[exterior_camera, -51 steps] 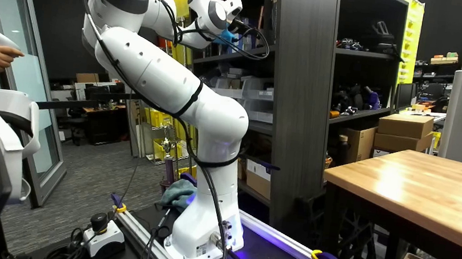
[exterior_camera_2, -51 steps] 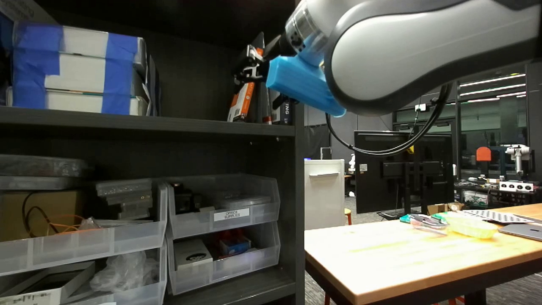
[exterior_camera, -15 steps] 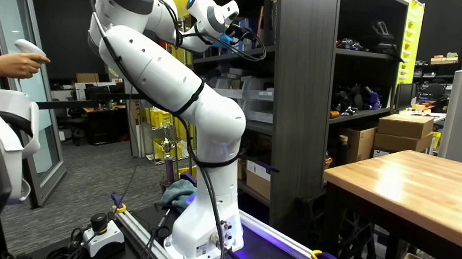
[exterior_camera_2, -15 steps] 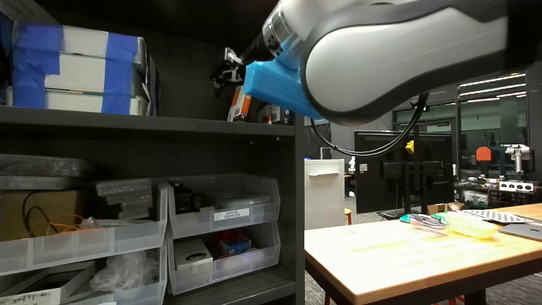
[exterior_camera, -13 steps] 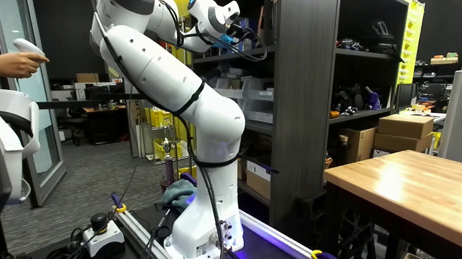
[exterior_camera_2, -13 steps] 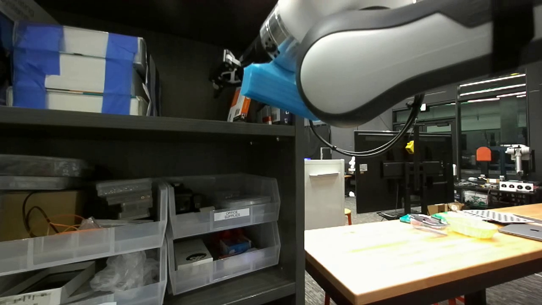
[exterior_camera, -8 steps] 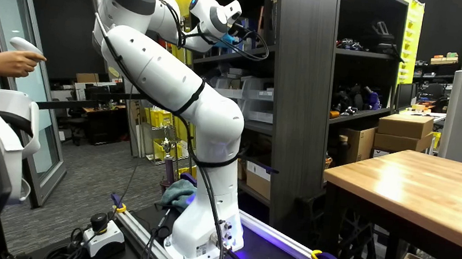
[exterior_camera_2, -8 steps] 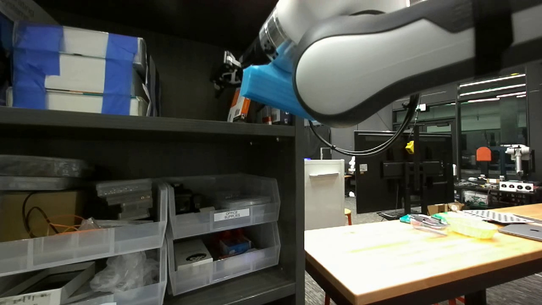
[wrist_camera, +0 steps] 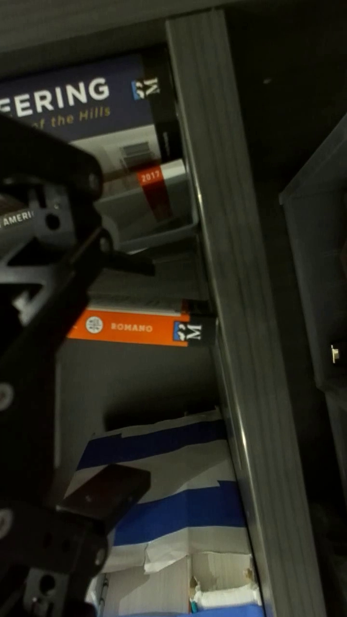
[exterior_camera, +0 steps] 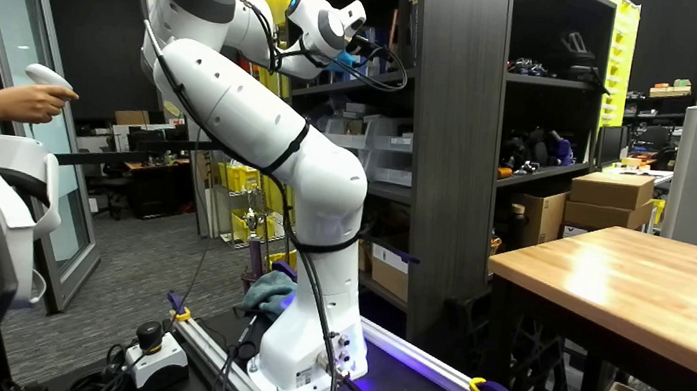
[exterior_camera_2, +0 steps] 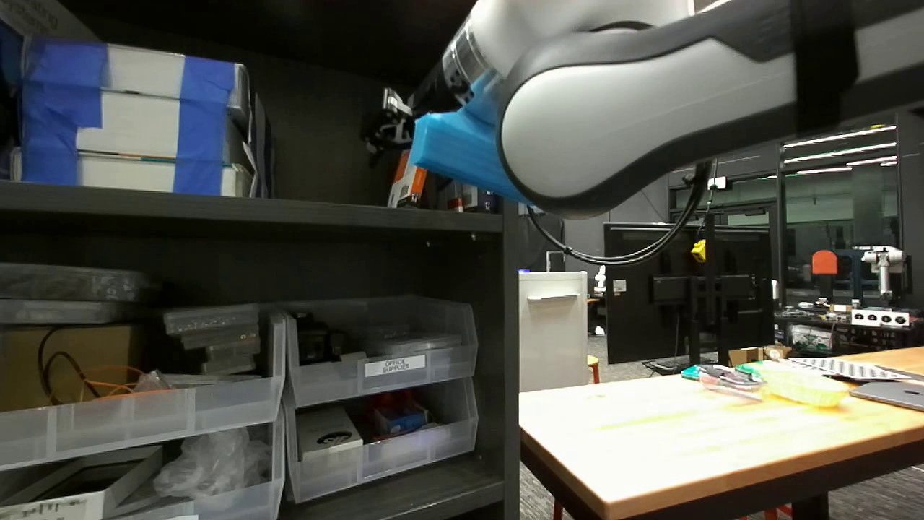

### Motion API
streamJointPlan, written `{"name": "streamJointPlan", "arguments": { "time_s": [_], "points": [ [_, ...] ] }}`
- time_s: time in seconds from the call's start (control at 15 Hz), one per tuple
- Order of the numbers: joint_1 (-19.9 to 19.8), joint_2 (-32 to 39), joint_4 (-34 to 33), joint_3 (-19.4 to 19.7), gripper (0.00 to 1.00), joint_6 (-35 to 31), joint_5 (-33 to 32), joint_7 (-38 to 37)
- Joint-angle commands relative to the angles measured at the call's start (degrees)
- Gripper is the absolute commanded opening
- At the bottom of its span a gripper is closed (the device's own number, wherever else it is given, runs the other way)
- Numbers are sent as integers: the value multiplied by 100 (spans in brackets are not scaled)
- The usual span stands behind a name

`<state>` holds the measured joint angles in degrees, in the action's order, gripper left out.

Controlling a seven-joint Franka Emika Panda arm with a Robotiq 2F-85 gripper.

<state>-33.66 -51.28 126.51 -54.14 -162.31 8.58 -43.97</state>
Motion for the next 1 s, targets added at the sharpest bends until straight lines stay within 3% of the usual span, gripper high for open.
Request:
{"name": "streamJointPlan", "arguments": {
  "time_s": [0.0, 0.93],
  "points": [
    [-141, 166, -158, -111, 100, -84, -219, -135],
    [-526, 294, -358, -354, 100, -165, -187, -78]
  ]
}}
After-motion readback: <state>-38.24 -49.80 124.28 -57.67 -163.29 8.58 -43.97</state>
